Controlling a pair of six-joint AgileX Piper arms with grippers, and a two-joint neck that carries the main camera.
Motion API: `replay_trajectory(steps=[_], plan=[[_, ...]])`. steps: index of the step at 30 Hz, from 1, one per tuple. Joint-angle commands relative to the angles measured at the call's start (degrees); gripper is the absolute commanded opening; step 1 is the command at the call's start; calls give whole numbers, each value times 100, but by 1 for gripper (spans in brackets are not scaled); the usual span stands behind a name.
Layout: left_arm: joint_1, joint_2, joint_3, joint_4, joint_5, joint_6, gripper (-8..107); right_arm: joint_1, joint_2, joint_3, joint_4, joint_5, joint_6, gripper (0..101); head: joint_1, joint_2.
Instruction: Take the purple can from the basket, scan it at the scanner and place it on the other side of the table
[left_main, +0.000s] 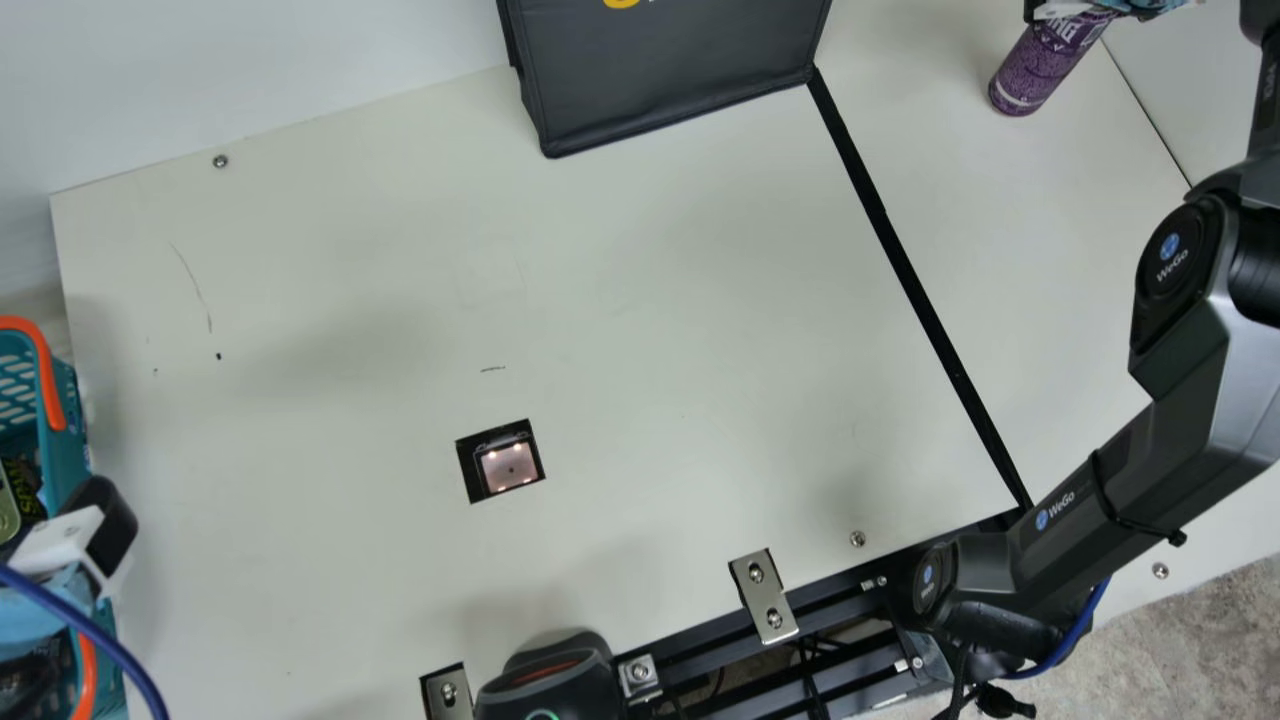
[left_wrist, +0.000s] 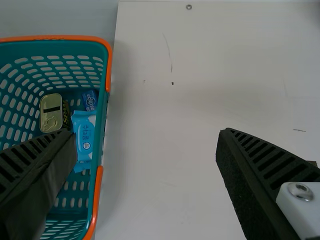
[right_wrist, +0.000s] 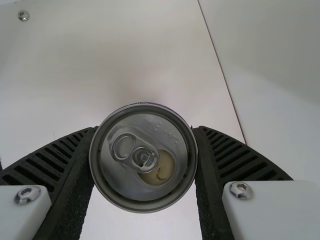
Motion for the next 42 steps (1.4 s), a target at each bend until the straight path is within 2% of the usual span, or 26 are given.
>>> replay_trajectory(steps=[1, 22, 27, 32, 42], plan=[[0, 0, 0, 0, 0, 0, 90, -12, 1, 27, -26, -37, 7, 23, -166, -13], [0, 0, 0, 0, 0, 0, 90, -20, -71, 255, -228, -177, 109, 94, -166, -13], [0, 0, 0, 0, 0, 0, 90, -16, -175, 426, -278, -224, 136, 95, -166, -13], [0, 0, 0, 0, 0, 0, 90, -2, -431, 790, -373, -353, 176, 95, -166, -13], [0, 0, 0, 0, 0, 0, 90, 60, -1460, 2072, -615, -707, 423, 95, -166, -13]])
